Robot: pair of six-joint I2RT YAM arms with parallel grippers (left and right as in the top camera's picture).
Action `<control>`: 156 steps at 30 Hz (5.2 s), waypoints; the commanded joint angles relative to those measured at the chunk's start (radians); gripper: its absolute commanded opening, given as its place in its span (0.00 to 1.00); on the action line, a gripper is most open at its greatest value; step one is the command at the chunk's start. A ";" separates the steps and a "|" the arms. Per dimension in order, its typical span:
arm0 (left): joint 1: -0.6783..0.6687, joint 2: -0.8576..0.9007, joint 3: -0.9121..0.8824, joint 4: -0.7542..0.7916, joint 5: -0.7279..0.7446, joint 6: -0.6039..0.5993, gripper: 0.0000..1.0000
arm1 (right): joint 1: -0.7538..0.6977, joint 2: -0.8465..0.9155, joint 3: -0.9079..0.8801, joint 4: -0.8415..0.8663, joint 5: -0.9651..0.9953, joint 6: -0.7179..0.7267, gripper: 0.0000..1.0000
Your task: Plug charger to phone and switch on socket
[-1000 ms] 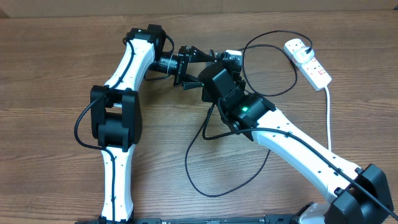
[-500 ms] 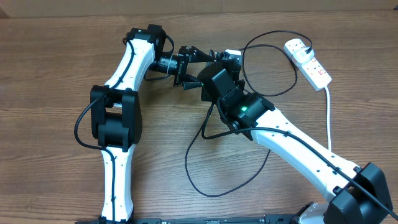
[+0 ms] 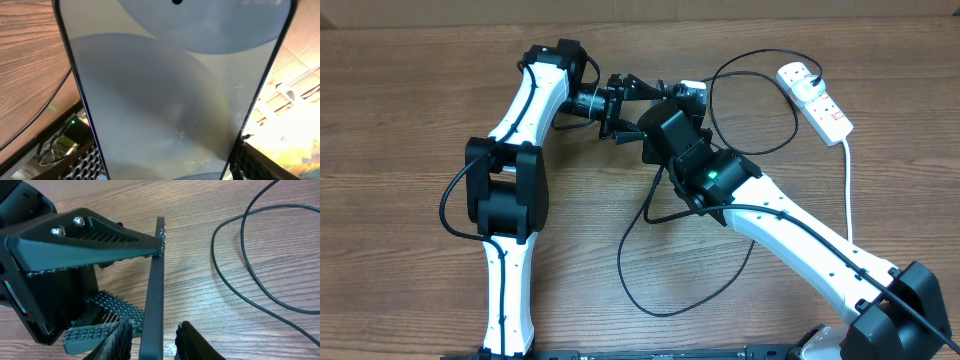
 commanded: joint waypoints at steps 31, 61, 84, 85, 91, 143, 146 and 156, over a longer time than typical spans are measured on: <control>-0.008 0.006 0.029 -0.001 0.035 -0.007 0.69 | 0.004 0.009 0.027 0.006 -0.004 0.030 0.11; 0.008 0.006 0.029 0.134 0.029 -0.060 0.73 | 0.002 0.008 0.027 -0.001 0.076 0.696 0.04; 0.013 0.006 0.029 0.135 -0.019 -0.195 0.48 | -0.006 0.008 0.027 0.017 -0.005 1.466 0.04; 0.013 0.006 0.029 0.135 -0.019 -0.195 0.47 | -0.006 0.008 0.027 0.019 -0.006 1.482 0.04; 0.015 0.006 0.029 0.159 -0.023 -0.218 0.30 | -0.006 0.008 0.028 0.024 -0.053 1.559 0.04; 0.061 0.006 0.029 0.252 -0.256 -0.121 0.04 | -0.007 -0.111 0.028 0.063 -0.127 0.804 0.80; 0.072 0.003 0.029 0.248 -0.257 -0.013 0.04 | -0.008 -0.166 0.028 0.042 -0.127 0.577 0.93; 0.049 -0.230 0.029 0.098 -0.741 0.207 0.04 | -0.042 -0.211 0.028 -0.198 -0.166 0.328 1.00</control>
